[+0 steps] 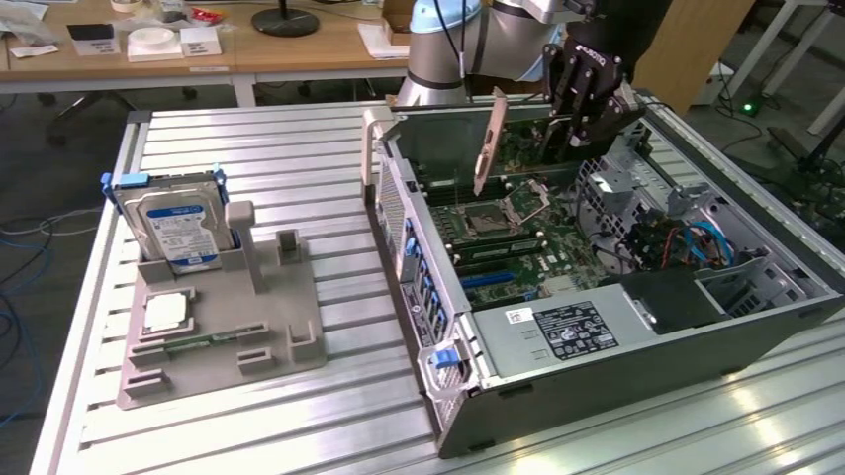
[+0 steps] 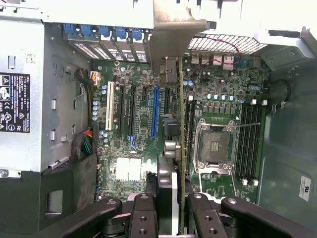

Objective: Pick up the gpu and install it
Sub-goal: 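Insert the gpu into the slot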

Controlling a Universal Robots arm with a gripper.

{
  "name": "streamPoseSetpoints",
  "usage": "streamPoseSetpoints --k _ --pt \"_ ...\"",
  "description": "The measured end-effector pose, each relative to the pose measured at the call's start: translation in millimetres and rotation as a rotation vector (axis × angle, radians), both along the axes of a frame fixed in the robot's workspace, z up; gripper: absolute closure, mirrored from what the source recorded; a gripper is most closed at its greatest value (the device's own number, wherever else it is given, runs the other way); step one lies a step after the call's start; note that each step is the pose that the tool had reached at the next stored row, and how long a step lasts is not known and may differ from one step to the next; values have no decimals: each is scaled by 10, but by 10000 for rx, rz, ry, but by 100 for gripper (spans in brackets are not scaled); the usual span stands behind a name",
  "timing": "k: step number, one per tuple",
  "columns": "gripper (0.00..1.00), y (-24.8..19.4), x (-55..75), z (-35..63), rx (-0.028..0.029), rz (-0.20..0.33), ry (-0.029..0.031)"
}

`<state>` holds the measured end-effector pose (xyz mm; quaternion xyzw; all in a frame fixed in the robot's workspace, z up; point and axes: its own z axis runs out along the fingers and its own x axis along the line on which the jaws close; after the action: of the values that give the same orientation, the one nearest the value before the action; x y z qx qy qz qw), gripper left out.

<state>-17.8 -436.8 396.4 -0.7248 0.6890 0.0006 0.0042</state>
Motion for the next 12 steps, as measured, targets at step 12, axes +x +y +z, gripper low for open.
streamPoseSetpoints --k 12 --pt "72 0 0 0 1 0 -1"
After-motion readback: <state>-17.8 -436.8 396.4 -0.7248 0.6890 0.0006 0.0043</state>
